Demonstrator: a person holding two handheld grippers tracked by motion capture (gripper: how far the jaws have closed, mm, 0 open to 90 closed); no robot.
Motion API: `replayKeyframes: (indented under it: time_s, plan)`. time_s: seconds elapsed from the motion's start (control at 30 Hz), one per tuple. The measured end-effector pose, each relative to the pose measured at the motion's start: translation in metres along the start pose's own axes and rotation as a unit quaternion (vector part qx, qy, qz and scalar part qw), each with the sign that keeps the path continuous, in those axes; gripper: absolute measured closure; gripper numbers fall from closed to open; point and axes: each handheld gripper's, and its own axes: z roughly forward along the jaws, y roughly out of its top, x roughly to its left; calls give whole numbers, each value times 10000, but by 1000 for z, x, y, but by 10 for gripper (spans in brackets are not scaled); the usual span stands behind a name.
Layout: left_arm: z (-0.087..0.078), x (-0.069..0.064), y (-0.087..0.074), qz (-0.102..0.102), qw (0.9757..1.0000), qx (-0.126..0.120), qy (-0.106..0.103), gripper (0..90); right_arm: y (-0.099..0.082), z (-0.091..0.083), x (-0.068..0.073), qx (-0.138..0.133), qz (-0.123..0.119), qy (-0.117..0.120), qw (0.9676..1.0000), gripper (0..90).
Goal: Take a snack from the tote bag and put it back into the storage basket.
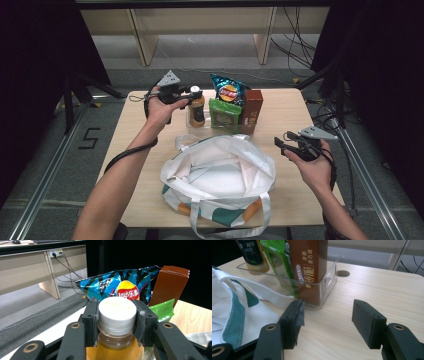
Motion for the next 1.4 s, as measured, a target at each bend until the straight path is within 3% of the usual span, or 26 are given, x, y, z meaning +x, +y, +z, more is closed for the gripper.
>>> replayKeyframes:
  time_s: [0.27,0.33,0.43,0.57,0.6,0.63,1.13,1.17,1.27,1.4]
  plan:
    - [2,0,-5,-19,10000,62,17,588,0,0,0,12,20,7,10000,426]
    - [3,0,-7,-34,10000,69,19,588,0,0,-2,-3,-107,1,9999,426]
    - [3,0,-9,-47,9999,94,25,588,0,0,0,7,30,3,10000,426]
    - [4,0,-11,-49,9999,122,28,588,0,0,0,28,12,8,10000,426]
    - [4,0,-12,-60,9999,126,32,588,0,0,-2,31,-120,-19,9999,426]
    - [4,0,-12,-61,9999,132,35,588,0,-1,0,57,-4,-20,10000,426]
    - [8,0,-16,-76,9998,203,29,587,0,0,1,63,40,-19,10000,426]
    - [8,0,-17,-70,9997,219,29,587,0,-2,3,126,223,22,9997,426]
    - [8,0,-18,-76,9997,238,39,587,0,0,-1,63,-37,2,10000,426]
    - [9,1,-19,-80,9996,253,43,587,0,1,1,32,32,29,10000,426]
